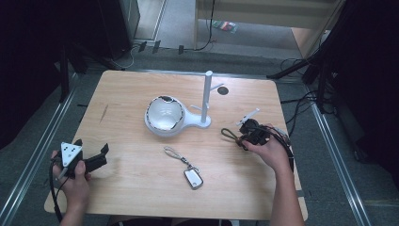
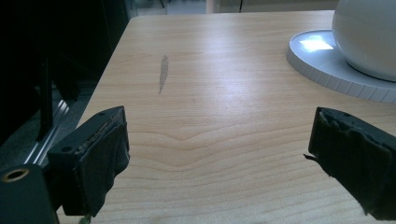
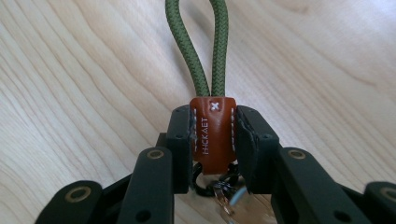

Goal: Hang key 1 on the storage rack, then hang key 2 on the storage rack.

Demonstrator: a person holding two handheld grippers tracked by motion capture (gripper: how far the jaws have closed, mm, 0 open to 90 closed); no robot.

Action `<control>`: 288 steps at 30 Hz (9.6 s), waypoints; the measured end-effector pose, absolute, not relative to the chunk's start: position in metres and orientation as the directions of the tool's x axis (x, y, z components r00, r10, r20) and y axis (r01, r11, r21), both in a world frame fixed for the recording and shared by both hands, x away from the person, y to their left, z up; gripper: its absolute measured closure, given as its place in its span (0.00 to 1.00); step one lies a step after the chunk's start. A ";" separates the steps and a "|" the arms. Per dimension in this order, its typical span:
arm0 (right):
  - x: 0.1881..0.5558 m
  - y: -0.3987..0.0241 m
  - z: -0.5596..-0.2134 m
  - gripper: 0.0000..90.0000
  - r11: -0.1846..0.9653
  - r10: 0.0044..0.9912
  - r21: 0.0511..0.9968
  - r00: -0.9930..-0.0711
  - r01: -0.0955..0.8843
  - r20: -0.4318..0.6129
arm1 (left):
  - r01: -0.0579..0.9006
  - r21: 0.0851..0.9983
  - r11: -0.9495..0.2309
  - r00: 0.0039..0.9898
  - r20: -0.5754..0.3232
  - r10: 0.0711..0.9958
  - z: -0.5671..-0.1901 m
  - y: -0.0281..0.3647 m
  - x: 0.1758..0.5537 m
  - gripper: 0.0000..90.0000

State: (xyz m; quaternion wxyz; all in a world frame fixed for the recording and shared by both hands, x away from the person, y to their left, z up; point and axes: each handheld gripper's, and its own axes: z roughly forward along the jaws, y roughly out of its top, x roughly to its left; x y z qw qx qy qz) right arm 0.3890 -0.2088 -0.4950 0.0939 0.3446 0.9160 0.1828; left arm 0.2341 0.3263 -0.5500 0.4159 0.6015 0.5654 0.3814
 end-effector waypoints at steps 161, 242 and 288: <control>0.388 -0.177 -0.420 0.76 0.066 0.778 0.871 -0.571 0.488 0.261 | 0.372 0.928 -0.006 0.052 -0.014 0.999 -0.550 0.326 0.241 0.06; 0.377 -0.143 -0.430 0.70 0.359 0.779 0.784 -0.625 0.506 0.047 | 0.375 0.927 -0.008 0.060 -0.016 0.998 -0.550 0.326 0.242 0.06; 0.357 -0.098 -0.450 0.70 0.661 0.633 0.586 -0.768 0.469 -0.099 | 0.378 0.926 -0.010 0.061 -0.014 0.998 -0.550 0.326 0.244 0.06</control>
